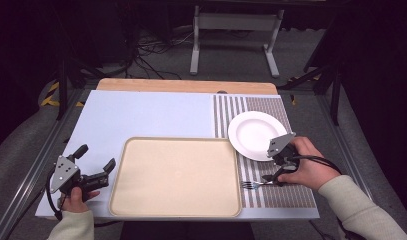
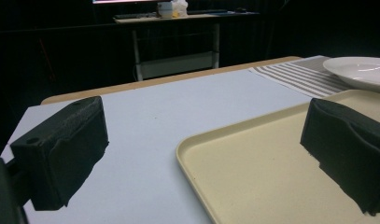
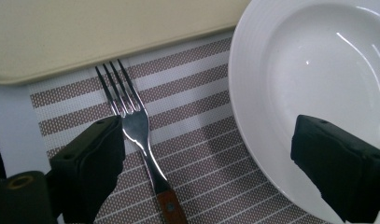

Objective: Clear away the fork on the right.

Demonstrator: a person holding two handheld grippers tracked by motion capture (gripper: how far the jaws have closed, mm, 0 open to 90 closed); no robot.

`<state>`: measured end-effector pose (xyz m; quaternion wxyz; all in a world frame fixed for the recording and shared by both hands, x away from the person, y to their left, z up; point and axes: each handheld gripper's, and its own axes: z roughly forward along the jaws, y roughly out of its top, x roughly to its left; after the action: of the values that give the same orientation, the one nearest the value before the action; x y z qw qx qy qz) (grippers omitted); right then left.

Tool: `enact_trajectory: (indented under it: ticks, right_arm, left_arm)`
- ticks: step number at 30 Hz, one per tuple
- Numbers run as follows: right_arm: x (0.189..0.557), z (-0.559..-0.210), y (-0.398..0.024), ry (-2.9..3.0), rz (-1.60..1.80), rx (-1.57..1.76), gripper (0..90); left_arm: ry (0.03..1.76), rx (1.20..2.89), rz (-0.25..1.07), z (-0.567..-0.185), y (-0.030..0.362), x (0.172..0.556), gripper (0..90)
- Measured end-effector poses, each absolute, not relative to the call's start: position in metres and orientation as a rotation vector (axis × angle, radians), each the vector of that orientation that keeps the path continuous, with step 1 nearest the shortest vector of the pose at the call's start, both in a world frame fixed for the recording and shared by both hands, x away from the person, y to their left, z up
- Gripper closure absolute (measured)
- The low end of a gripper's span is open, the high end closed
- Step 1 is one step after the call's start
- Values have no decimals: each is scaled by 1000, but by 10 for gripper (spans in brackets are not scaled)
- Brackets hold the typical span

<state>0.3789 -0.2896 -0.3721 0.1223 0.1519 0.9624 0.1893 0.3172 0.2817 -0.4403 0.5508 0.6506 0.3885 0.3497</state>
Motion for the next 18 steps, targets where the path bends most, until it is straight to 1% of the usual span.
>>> enact_trajectory:
  ticks: [10, 14, 16, 18]
  right_arm:
    - [381, -376, -287, 2885, 456, 400, 113]
    - [380, -379, -285, 2927, 397, 388, 146]
    - [380, -380, -284, 2942, 415, 374, 194]
    - [380, -382, -284, 2954, 411, 363, 208]
  left_arm:
    - [918, 1541, 826, -440, 281, 317, 13]
    - [919, 1538, 829, -440, 282, 317, 13]
    - [920, 1537, 829, -440, 282, 317, 13]
    - [920, 1537, 829, -440, 282, 317, 13]
